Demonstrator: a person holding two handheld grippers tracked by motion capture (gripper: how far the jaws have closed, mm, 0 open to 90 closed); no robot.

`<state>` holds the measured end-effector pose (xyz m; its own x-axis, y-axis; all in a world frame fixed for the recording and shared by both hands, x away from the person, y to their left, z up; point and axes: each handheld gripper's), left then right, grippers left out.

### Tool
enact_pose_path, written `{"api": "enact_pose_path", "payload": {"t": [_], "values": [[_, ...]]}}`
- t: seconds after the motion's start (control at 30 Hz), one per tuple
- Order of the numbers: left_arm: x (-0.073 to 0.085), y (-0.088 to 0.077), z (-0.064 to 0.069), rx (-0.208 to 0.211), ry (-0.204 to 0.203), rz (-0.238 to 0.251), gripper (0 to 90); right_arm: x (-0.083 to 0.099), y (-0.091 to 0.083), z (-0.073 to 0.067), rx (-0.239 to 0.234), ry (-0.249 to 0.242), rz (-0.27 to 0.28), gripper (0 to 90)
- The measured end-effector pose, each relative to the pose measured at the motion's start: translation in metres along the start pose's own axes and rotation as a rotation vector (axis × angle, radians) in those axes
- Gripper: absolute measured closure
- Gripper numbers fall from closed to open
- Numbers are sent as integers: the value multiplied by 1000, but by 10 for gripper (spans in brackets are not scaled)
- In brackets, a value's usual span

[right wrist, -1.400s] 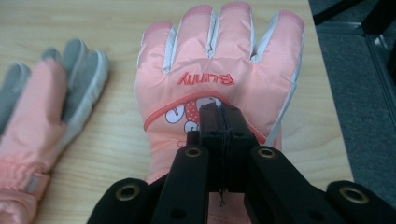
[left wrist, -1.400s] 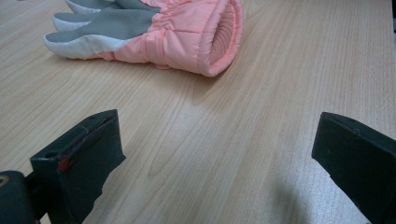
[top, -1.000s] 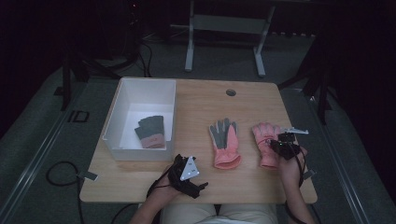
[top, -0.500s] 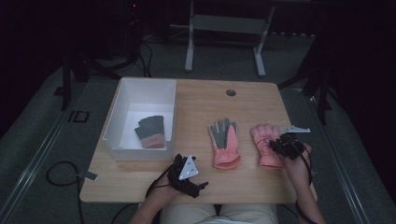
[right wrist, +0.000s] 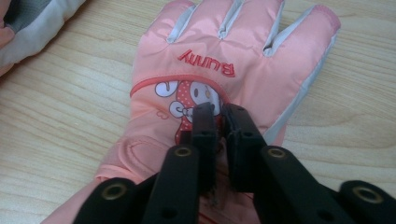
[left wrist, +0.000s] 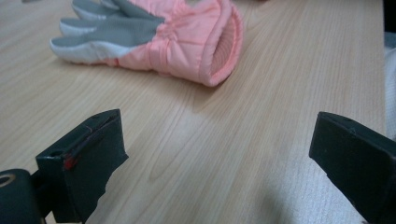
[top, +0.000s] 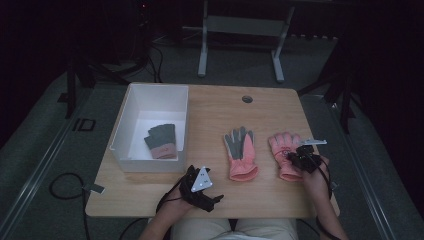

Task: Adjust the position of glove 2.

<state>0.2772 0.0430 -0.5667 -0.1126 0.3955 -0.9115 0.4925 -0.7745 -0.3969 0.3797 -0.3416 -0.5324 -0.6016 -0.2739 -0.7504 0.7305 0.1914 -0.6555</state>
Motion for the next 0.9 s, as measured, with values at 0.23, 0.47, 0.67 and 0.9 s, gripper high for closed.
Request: {"api": "enact_pose_path", "payload": {"t": [0.23,0.47,0.67,0.9], "values": [[-1,0,-1,-11,-8,-22,30,-3,-9,3,2,50,42,885],[1,2,-2,-10,-14,-34,30,-16,-29,5,4,67,86,887],[0,3,-1,-10,-6,-41,29,-35,-48,-1,-7,48,138,887],[0,2,-1,-18,-5,-49,29,-58,-67,-16,-23,29,186,887]]}}
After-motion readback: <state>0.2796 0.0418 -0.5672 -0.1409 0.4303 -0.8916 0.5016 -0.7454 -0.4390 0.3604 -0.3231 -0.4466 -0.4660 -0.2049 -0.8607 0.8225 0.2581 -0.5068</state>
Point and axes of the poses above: each handheld gripper's, and its own axes: y roughly forward along the jaws, x roughly out of its underside, z roughly to its right, and after that the axes turned 8 degrees about z, right-handed
